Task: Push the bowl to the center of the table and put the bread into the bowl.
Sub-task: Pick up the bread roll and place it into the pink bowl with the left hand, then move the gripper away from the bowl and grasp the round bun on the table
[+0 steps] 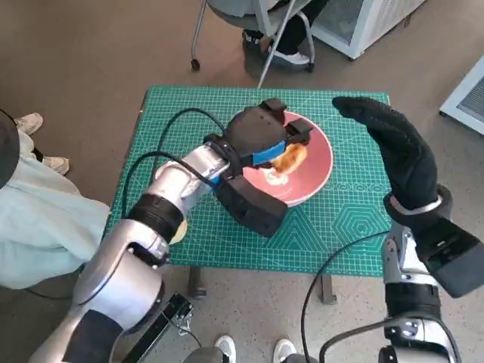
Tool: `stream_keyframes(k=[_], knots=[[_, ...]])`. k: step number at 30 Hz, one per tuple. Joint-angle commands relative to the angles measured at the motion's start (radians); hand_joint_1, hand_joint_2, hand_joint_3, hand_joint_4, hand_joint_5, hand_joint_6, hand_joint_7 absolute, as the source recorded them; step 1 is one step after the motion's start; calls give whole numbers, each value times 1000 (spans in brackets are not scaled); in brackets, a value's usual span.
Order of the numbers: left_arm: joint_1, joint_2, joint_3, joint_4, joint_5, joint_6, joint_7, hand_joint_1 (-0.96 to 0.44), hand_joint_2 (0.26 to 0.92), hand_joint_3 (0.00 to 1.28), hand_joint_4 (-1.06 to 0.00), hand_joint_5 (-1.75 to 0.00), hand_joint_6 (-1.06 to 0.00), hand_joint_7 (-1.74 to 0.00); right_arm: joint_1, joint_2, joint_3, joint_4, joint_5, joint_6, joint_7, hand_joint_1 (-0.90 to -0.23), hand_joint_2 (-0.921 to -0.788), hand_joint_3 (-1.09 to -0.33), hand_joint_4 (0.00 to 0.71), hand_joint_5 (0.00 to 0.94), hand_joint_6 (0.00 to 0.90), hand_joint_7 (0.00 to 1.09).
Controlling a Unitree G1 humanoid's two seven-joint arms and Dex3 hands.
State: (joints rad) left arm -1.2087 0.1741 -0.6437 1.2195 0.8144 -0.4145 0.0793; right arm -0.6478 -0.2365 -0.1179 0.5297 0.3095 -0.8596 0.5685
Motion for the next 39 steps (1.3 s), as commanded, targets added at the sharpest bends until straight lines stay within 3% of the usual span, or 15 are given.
stream_keyframes(k=[1, 3, 7, 11, 16, 18, 20, 23, 26, 28, 32, 35, 39], knots=[[10, -17, 58, 16, -80, 60, -144, -141, 910, 128, -184, -223, -193, -580, 21, -11, -8, 3, -8, -2, 2, -686, -921, -765, 317, 1, -1, 849], [14, -20, 87, 14, -120, 65, -196, -213, 916, 83, -144, -92, -162, -442, 22, -12, -10, 1, -9, -4, 0, -684, -921, -764, 318, 2, -1, 848], [22, -14, 134, 2, -183, 55, -269, -377, 920, 87, -113, -19, -139, -363, 22, -11, -13, 0, -13, -7, -5, -683, -921, -762, 325, 6, 0, 847], [32, 2, 140, -12, -190, 19, -257, -538, 921, 184, -97, -4, -133, -350, 21, -9, -15, 5, -17, -14, -9, -682, -921, -759, 330, 8, 1, 845], [40, 35, 153, -39, -200, -35, -237, -636, 921, 279, -99, -4, -134, -360, 17, -6, -14, 9, -24, -17, -16, -682, -921, -758, 332, 9, 3, 842], [41, 51, 160, -57, -204, -52, -231, -646, 921, 300, -126, -17, -156, -375, 17, -4, -12, 9, -28, -19, -20, -682, -921, -758, 333, 9, 3, 841], [47, 71, 170, -83, -208, -78, -223, -645, 921, 321, -220, -39, -222, -433, 18, -3, -10, 7, -30, -19, -24, -682, -921, -758, 333, 9, 4, 840], [66, 108, 190, -138, -220, -121, -218, -629, 921, 335, -452, -116, -375, -575, 19, 0, -7, 4, -32, -18, -27, -684, -921, -758, 333, 8, 4, 840], [117, 169, 227, -243, -249, -169, -222, -606, 921, 329, -595, -177, -472, -663, 20, 3, -7, 2, -30, -17, -27, -685, -921, -759, 333, 8, 4, 840], [165, 217, 259, -336, -276, -198, -232, -581, 921, 314, -633, -256, -501, -729, 21, 4, -7, 2, -27, -16, -25, -686, -921, -759, 332, 8, 4, 841], [280, 306, 331, -545, -340, -214, -273, -521, 921, 282, -603, -488, -523, -824, 23, 4, -7, 1, -19, -14, -18, -687, -921, -759, 332, 7, 3, 842], [373, 368, 385, -695, -392, -202, -315, -485, 921, 240, -584, -515, -521, -815, 23, 5, -7, 1, -13, -13, -15, -688, -921, -758, 332, 7, 2, 843], [488, 449, 445, -853, -473, -154, -408, -432, 919, 124, -587, -424, -526, -647, 23, 5, -8, 4, -3, -10, -8, -692, -921, -758, 332, 7, 1, 844]])
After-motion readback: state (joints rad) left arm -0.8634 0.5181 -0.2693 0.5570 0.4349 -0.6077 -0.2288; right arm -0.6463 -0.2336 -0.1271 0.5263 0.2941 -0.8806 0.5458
